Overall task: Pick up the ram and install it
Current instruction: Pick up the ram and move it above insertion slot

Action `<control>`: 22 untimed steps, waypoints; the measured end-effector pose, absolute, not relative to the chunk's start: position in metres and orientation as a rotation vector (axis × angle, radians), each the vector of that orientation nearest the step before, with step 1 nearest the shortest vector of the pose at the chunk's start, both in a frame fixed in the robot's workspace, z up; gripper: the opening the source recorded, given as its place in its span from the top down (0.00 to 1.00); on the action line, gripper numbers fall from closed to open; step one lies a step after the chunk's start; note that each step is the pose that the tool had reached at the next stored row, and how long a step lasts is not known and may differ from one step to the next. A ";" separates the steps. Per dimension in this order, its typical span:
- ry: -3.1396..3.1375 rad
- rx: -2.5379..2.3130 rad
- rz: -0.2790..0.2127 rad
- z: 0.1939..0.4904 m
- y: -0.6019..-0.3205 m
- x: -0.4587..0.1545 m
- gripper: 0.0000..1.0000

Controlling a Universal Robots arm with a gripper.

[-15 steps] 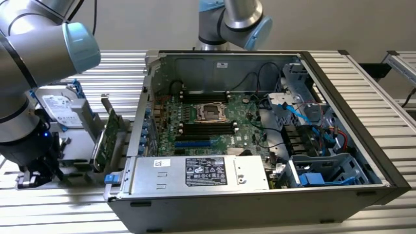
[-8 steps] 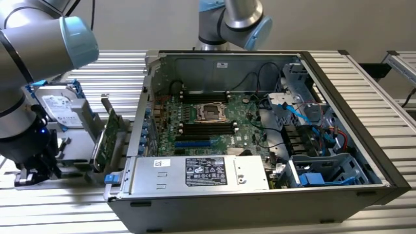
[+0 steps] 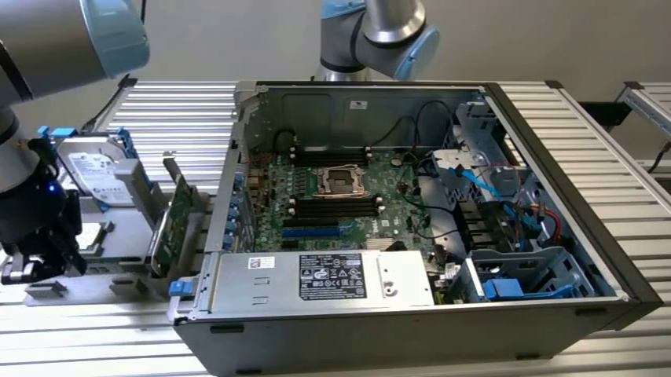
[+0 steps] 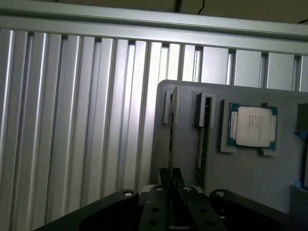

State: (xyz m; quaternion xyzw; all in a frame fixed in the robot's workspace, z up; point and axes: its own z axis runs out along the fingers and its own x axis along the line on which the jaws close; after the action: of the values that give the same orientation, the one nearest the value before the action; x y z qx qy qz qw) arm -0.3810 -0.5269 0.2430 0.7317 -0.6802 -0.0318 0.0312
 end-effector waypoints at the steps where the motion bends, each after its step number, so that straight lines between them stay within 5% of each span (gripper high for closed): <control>1: -2.094 2.253 -0.100 0.248 -0.527 -0.379 0.86; 22: -2.068 2.225 -0.158 0.335 -0.527 -0.305 0.86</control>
State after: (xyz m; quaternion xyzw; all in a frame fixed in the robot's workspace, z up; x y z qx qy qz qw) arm -0.3055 -0.5268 0.3347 0.7306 -0.6790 -0.0518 0.0498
